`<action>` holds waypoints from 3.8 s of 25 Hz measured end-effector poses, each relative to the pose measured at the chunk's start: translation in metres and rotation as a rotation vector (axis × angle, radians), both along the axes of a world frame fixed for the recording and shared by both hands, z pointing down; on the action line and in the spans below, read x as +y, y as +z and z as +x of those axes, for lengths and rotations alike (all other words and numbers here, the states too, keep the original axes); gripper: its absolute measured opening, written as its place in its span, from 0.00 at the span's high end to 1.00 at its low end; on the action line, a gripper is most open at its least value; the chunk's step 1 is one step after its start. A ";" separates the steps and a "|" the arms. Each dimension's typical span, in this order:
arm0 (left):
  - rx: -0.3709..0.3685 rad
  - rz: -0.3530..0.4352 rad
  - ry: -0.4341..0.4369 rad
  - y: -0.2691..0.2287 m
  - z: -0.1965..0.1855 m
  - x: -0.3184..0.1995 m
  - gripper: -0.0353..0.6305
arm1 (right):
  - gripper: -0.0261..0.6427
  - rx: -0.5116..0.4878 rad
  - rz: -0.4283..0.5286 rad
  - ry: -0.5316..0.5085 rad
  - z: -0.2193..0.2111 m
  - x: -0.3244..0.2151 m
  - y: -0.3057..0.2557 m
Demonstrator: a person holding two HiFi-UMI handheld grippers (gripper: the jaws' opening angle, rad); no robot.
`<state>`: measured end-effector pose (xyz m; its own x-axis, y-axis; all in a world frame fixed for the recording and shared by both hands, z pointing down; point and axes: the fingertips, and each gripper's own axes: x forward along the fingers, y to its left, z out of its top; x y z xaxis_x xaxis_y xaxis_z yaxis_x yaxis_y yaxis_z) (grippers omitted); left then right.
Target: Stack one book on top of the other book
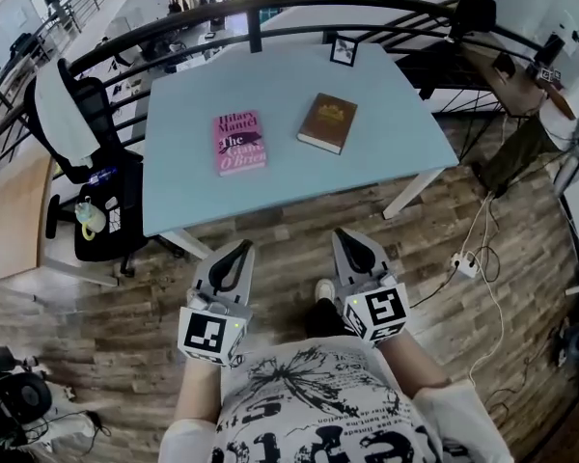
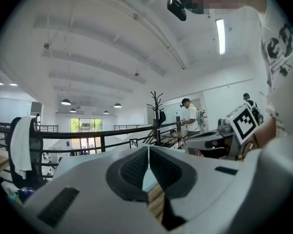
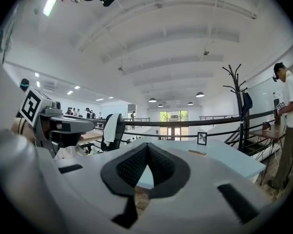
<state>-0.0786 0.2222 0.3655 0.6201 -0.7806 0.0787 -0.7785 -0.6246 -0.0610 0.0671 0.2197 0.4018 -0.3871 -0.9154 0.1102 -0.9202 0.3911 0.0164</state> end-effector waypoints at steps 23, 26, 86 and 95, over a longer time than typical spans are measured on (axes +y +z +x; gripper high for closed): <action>-0.013 -0.083 0.085 0.027 0.175 -0.298 0.93 | 0.97 0.023 -0.142 0.096 0.183 -0.286 0.028; 0.001 -0.103 0.102 0.043 0.176 -0.336 0.93 | 0.97 0.027 -0.172 0.131 0.187 -0.317 0.038; -0.129 -0.905 0.176 0.303 0.237 -0.498 0.63 | 0.67 -0.315 -0.880 0.206 0.195 -0.454 0.276; -0.011 -0.809 0.039 0.252 0.219 -0.483 0.63 | 0.68 -0.153 -0.737 0.074 0.183 -0.459 0.214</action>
